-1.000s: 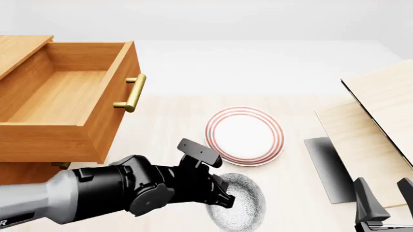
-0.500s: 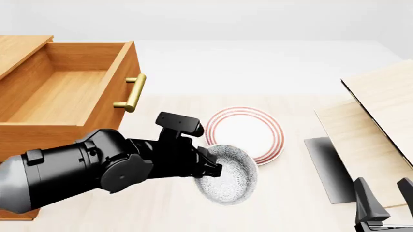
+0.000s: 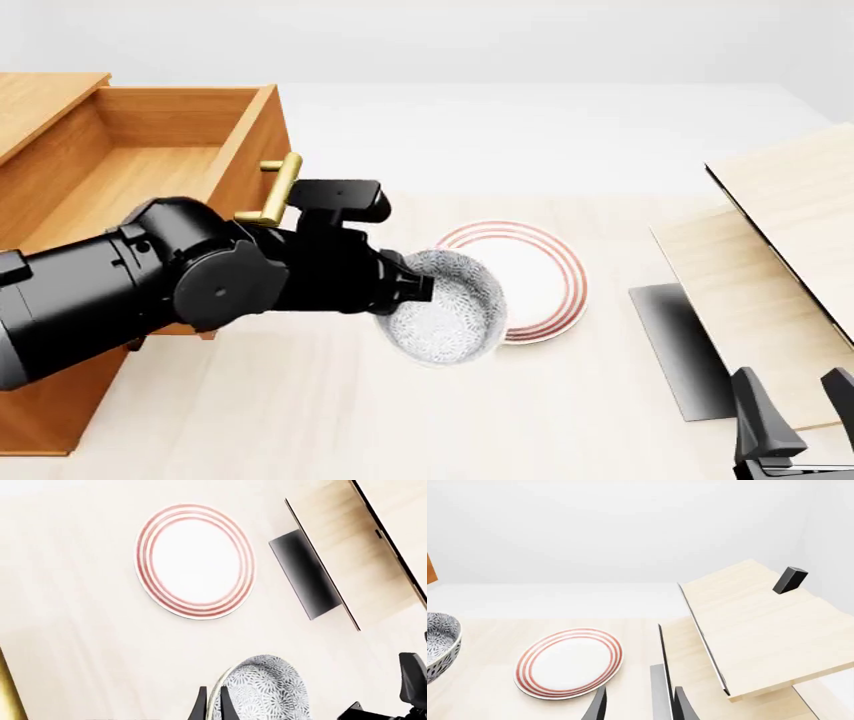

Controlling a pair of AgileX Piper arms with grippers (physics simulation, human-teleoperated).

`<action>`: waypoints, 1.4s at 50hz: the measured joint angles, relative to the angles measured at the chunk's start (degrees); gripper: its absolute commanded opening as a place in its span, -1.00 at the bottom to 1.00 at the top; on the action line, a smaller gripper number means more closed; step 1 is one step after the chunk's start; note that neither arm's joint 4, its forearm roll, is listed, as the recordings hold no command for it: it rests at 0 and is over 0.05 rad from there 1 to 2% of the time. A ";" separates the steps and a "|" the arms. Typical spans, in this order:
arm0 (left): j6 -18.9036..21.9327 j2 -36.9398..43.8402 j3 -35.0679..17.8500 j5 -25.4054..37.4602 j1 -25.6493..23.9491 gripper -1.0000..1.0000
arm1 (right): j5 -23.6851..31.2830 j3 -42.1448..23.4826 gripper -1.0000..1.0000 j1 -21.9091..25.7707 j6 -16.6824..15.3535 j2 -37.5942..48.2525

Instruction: Open the top drawer of the cabinet and put the bowl in it.

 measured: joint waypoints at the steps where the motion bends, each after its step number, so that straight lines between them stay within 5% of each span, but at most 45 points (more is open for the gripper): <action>1: 0.04 -0.03 -0.43 0.47 0.21 -1.00 | 0.00 0.00 1.00 0.00 0.00 0.00; 70: -2.15 5.63 -33.96 24.37 10.11 -1.00 | 0.00 0.00 1.00 0.00 -0.01 0.00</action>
